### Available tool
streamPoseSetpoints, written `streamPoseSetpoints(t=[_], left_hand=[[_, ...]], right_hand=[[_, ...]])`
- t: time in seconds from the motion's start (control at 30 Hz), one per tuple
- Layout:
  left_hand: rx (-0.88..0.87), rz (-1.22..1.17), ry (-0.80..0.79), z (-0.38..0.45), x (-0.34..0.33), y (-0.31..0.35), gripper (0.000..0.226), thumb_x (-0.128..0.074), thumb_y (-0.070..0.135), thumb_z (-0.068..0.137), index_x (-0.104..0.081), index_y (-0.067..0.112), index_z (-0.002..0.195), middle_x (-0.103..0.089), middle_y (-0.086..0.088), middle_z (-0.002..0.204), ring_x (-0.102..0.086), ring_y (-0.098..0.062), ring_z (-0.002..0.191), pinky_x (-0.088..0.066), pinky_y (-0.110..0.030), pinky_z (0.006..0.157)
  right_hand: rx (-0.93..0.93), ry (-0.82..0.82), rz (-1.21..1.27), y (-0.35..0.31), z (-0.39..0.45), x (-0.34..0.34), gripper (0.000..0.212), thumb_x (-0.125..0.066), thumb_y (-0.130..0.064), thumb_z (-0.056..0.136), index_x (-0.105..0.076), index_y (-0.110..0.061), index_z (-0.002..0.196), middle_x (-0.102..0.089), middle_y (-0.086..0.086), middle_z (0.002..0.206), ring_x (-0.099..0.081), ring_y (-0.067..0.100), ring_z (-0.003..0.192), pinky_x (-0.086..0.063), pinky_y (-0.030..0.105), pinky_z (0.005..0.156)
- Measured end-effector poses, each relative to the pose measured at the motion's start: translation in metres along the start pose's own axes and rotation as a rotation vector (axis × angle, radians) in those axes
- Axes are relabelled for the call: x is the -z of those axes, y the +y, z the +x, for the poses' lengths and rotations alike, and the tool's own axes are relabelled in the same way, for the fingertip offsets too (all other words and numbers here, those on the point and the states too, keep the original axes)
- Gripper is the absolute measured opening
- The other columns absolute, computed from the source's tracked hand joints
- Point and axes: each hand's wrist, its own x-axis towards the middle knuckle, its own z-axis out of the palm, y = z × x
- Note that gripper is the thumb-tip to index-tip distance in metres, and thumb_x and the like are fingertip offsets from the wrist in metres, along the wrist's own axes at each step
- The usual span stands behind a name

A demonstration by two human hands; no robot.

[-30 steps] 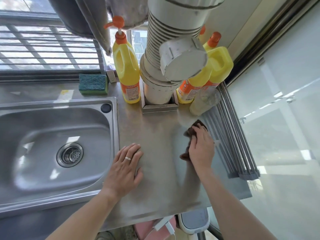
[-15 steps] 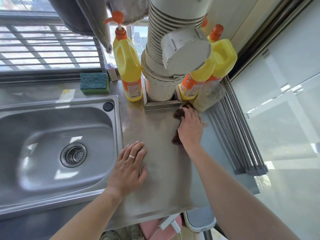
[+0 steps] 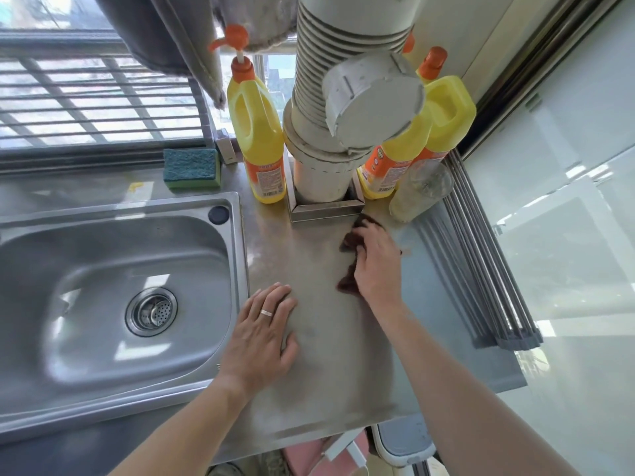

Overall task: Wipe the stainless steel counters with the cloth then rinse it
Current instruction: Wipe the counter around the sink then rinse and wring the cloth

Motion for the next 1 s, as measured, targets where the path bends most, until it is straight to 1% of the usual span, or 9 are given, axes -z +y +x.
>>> streamPoseSetpoints(t=[0.2,0.3,0.37,0.43,0.47,0.57,0.63,0.73,1.0], left_hand=[[0.015,0.001,-0.024,0.001,0.002,0.001,0.056,-0.063,0.031,0.078,-0.059,0.011,0.13,-0.05,-0.006,0.146,-0.045,-0.03,0.141,-0.033,-0.047,0.119],[0.015,0.013,-0.023,0.0,0.005,0.003,0.055,-0.059,0.032,0.079,-0.06,0.01,0.129,-0.051,-0.007,0.145,-0.046,-0.031,0.14,-0.033,-0.047,0.118],[0.006,0.024,-0.024,-0.001,0.006,0.005,0.054,-0.058,0.031,0.08,-0.06,0.009,0.129,-0.052,-0.008,0.144,-0.045,-0.031,0.14,-0.032,-0.047,0.119],[0.004,0.023,-0.017,0.0,0.006,0.006,0.053,-0.057,0.03,0.08,-0.06,0.008,0.128,-0.052,-0.009,0.144,-0.045,-0.032,0.141,-0.032,-0.047,0.119],[0.007,0.025,-0.013,0.0,0.007,0.007,0.053,-0.057,0.03,0.08,-0.06,0.008,0.128,-0.052,-0.009,0.144,-0.045,-0.032,0.14,-0.032,-0.046,0.119],[0.004,0.037,-0.012,0.001,0.007,0.007,0.053,-0.055,0.031,0.08,-0.059,0.008,0.128,-0.052,-0.009,0.144,-0.046,-0.032,0.139,-0.03,-0.043,0.119],[0.004,0.039,-0.013,0.001,0.007,0.007,0.053,-0.053,0.033,0.081,-0.059,0.007,0.128,-0.051,-0.009,0.144,-0.046,-0.033,0.139,-0.029,-0.043,0.118],[0.015,0.047,-0.031,0.002,0.007,0.007,0.054,-0.051,0.035,0.082,-0.059,0.008,0.128,-0.051,-0.009,0.144,-0.046,-0.033,0.139,-0.03,-0.043,0.117],[0.062,0.05,-0.07,0.001,0.01,0.009,0.056,-0.05,0.036,0.081,-0.055,0.012,0.132,-0.049,-0.007,0.146,-0.045,-0.031,0.139,-0.032,-0.045,0.116]], right_hand=[[0.182,-0.164,0.23,-0.023,-0.104,0.018,0.031,-0.05,-0.013,0.098,-0.068,-0.022,0.121,-0.066,-0.006,0.132,-0.058,0.016,0.128,-0.04,0.029,0.111],[0.104,-0.233,0.375,-0.035,-0.115,0.028,0.026,-0.053,-0.013,0.102,-0.067,-0.017,0.124,-0.069,-0.003,0.123,-0.063,0.016,0.114,-0.034,0.011,0.104],[0.052,-0.141,0.358,-0.024,-0.107,0.043,0.029,-0.052,-0.019,0.103,-0.068,-0.011,0.127,-0.071,0.003,0.123,-0.062,0.018,0.113,-0.032,0.007,0.105],[0.01,0.036,0.258,0.009,-0.096,0.061,0.031,-0.051,-0.016,0.102,-0.067,-0.006,0.127,-0.069,0.009,0.126,-0.06,0.021,0.117,-0.035,0.015,0.111],[-0.04,0.098,0.194,0.031,-0.09,0.068,0.031,-0.053,-0.012,0.101,-0.066,-0.006,0.128,-0.067,0.011,0.129,-0.059,0.025,0.122,-0.039,0.026,0.114],[-0.224,0.088,-0.025,0.081,-0.08,0.075,0.039,-0.054,-0.011,0.101,-0.058,-0.009,0.139,-0.055,0.014,0.15,-0.048,0.034,0.142,-0.034,0.052,0.121],[-0.25,0.059,-0.123,0.086,-0.076,0.066,0.043,-0.055,-0.014,0.1,-0.056,-0.011,0.143,-0.049,0.014,0.157,-0.041,0.031,0.149,-0.026,0.05,0.126],[-0.239,0.045,-0.056,0.058,-0.066,0.051,0.041,-0.058,-0.013,0.099,-0.06,-0.017,0.139,-0.049,0.004,0.158,-0.039,0.024,0.15,-0.024,0.045,0.128],[0.092,-0.112,0.222,-0.045,-0.101,-0.001,0.041,-0.046,-0.016,0.094,-0.071,-0.021,0.127,-0.064,-0.003,0.143,-0.054,0.016,0.137,-0.035,0.036,0.118]])
